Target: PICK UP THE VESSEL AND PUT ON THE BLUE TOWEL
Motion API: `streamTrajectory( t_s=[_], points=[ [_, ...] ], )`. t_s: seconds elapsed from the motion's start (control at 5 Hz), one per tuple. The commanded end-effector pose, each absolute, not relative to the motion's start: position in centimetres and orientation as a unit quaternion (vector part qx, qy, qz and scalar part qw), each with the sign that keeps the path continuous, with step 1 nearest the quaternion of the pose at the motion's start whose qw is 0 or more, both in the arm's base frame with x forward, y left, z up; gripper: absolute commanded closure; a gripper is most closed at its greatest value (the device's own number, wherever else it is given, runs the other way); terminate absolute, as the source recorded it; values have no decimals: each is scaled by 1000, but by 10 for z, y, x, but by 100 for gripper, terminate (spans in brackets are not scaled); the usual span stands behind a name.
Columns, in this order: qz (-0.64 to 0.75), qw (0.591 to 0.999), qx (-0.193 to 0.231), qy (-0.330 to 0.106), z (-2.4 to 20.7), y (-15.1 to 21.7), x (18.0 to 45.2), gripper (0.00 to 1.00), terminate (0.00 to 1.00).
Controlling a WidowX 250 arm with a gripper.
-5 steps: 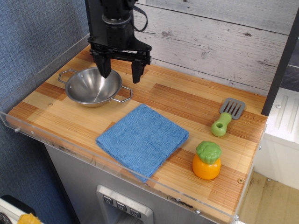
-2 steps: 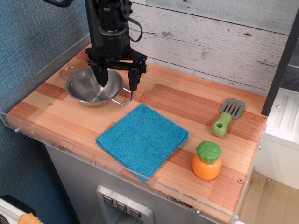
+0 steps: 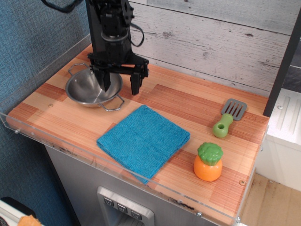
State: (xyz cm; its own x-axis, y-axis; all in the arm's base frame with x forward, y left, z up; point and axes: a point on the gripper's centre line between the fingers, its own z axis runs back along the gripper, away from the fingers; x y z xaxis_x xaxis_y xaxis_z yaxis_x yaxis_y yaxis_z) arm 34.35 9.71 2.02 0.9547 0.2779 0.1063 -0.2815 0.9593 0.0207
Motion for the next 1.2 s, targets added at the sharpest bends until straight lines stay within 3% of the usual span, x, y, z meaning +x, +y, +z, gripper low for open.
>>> streamTrajectory(
  t_s=[0.0, 0.6, 1.0],
  points=[
    [138, 988, 16, -73, 34, 99, 345, 100, 0],
    [118, 987, 7, -105, 71, 89, 337, 100, 0],
    [106, 985, -6, -139, 133, 74, 320, 100, 0]
  ],
)
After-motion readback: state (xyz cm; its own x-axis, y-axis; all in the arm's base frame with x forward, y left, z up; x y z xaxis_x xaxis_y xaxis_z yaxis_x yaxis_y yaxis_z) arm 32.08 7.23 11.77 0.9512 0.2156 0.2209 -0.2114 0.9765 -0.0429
